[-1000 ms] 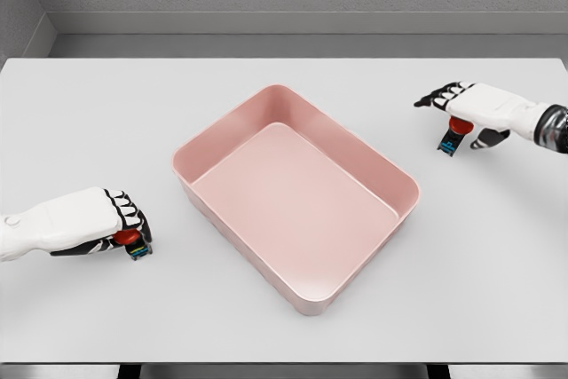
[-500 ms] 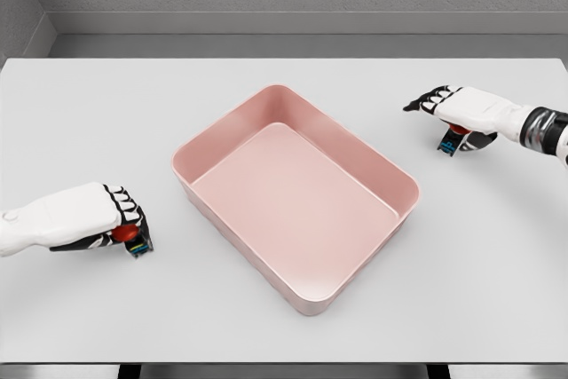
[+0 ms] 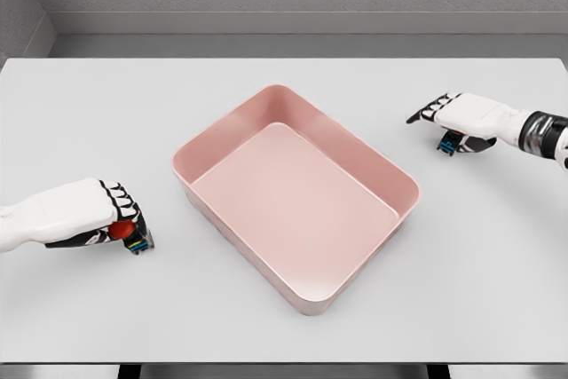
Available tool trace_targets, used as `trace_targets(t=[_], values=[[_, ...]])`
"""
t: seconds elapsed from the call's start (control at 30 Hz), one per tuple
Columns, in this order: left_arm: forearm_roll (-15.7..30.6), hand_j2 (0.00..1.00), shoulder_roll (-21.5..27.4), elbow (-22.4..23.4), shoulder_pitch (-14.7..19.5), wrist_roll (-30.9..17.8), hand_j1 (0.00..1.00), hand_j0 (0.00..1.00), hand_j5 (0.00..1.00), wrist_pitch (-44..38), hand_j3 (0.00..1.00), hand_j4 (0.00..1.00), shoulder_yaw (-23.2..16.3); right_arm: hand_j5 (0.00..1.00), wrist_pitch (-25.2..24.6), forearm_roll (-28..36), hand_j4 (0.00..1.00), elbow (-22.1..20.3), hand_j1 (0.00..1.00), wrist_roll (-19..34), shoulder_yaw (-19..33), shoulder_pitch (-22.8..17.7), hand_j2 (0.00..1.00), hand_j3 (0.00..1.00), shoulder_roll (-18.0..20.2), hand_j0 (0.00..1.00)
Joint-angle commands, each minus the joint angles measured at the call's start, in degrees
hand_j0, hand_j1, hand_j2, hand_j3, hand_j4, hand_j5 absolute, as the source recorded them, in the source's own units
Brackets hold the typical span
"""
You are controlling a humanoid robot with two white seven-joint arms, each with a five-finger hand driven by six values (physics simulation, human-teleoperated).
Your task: Put the industrial switch in the basket with both arms
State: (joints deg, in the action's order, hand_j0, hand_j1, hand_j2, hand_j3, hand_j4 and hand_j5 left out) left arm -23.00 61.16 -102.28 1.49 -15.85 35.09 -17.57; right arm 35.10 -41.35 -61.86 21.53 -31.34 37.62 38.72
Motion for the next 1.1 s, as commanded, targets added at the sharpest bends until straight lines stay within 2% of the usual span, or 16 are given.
trace_targets(t=[0.0,0.23,0.3,0.4,0.53,0.77,1.07], values=[[0.85,0.53,0.37,-0.03,0.00,0.03,0.53,0.53,0.53,-0.09,0.53,0.53,0.00,0.82,-0.10,0.30,0.82,-0.01,0.82,0.09,-0.30,0.00,0.82,0.82,0.12,0.82],[1.46,0.53,0.89,-0.03,0.62,0.03,0.53,0.53,0.53,-0.09,0.53,0.53,0.08,0.62,-0.10,0.30,0.62,-0.27,0.62,0.44,-1.35,-0.09,0.62,0.62,0.30,0.62],[1.55,0.53,1.16,-0.11,0.70,0.03,0.53,0.53,0.53,-0.09,0.53,0.53,0.08,0.60,-0.10,0.30,0.60,-0.36,0.60,0.44,-1.36,0.00,0.60,0.60,0.74,0.60],[2.61,0.53,1.95,-0.29,1.14,0.03,0.53,0.53,0.53,-0.09,0.53,0.53,0.08,0.50,-0.10,0.39,0.50,-0.36,0.50,0.53,-1.36,-0.09,0.50,0.50,0.83,0.50],[2.78,0.53,2.30,-0.38,1.49,0.11,0.53,0.53,0.53,-0.09,0.53,0.53,0.08,0.48,-0.10,0.48,0.48,-0.36,0.48,0.88,-1.27,-0.09,0.48,0.48,1.70,0.48],[5.77,0.53,4.06,-0.55,2.99,0.03,0.53,0.53,0.53,-0.09,0.53,0.53,0.08,0.39,-0.10,0.74,0.39,-0.45,0.39,1.05,-1.27,-0.09,0.39,0.39,2.23,0.39],[6.91,0.53,4.59,-0.64,4.83,0.11,0.53,0.53,0.53,-0.09,0.53,0.53,0.08,0.38,-0.10,1.27,0.38,-0.54,0.38,1.05,-1.09,0.09,0.38,0.38,2.14,0.38]])
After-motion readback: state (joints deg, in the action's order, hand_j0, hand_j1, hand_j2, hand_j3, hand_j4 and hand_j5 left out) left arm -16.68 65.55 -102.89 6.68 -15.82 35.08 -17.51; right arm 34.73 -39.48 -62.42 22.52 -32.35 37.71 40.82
